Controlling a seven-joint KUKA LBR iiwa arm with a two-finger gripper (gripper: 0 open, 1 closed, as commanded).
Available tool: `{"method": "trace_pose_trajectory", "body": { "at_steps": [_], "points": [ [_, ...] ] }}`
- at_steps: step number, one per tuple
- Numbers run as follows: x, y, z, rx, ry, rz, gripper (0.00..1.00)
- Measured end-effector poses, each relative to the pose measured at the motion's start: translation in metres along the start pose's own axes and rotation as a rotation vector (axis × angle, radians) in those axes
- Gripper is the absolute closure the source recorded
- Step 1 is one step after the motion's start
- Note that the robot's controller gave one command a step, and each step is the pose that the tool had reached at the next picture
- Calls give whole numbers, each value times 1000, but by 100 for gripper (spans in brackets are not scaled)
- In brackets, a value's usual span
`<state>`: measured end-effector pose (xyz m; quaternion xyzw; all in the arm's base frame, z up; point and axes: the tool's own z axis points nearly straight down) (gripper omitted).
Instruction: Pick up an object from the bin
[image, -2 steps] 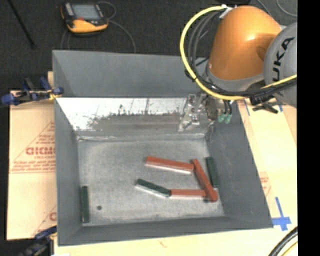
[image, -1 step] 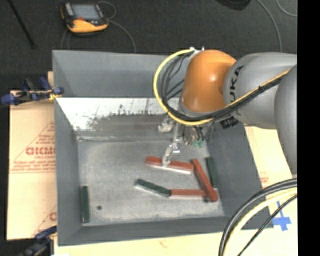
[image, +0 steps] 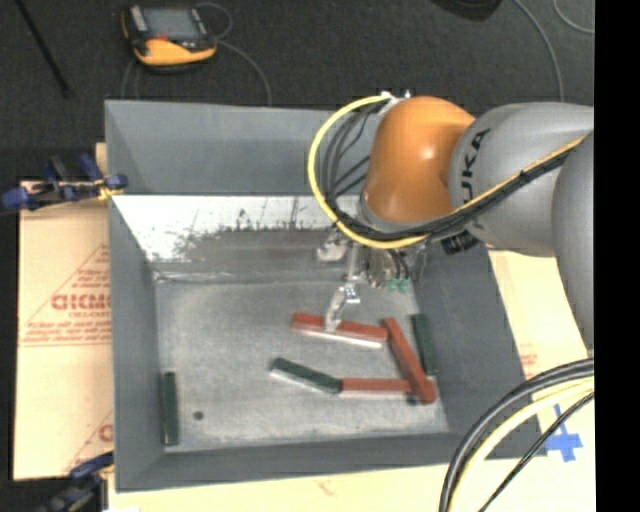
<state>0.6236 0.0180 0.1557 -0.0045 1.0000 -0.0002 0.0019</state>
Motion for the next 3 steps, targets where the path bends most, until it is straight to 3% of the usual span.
{"method": "trace_pose_trajectory", "body": {
  "at_steps": [1,2,3],
  "points": [
    [44,-6,77,-2,5,6,100],
    [44,-6,77,-2,5,6,100],
    [55,-10,-114,-1,3,44,100]
  ]
}}
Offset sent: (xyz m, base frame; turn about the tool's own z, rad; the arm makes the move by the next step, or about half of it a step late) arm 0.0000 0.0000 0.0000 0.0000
